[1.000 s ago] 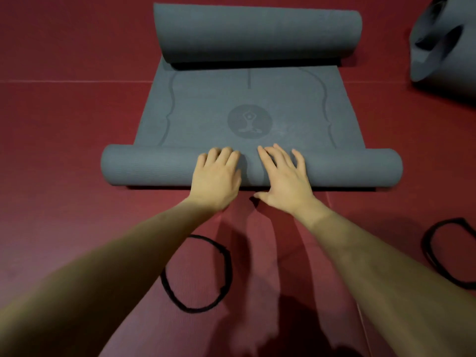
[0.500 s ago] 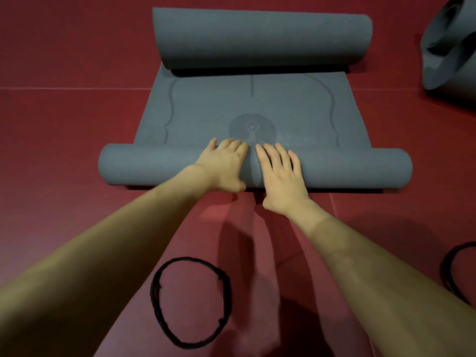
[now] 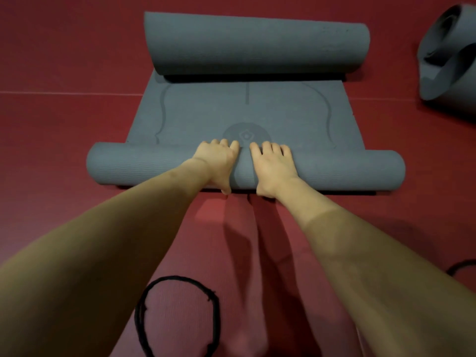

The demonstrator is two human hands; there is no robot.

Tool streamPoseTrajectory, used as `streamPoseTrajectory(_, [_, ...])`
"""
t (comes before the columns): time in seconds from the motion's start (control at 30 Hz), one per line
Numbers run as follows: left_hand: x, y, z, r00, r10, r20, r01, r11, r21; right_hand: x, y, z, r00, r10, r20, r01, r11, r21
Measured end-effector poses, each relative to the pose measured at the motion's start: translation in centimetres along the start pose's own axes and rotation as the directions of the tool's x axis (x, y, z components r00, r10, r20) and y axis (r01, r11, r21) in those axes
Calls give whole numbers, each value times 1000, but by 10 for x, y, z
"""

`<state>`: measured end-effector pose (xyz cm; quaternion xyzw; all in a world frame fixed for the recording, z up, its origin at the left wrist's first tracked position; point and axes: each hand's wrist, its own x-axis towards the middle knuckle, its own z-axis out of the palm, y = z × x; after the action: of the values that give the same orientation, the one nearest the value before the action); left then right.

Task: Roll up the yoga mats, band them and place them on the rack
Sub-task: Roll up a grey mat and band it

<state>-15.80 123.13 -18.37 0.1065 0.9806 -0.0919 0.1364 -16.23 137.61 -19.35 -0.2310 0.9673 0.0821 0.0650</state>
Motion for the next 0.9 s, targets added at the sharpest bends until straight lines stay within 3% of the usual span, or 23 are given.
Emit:
streamPoseTrajectory(0.2, [-26,14,10,996,3,-90,2,999,54,-26,-10,-5,999,-15,-28,13,998,-69])
streamPoseTrajectory(0.47, [-84,33,17,995,47,-83,-44,999,31,-82,-22,-4,994,-103,21,104,993,-56])
streamPoseTrajectory(0.9, [-153,57,16,966,174,191,-154,981,-114,-152,-31,-2,968,-188,167,173,979,105])
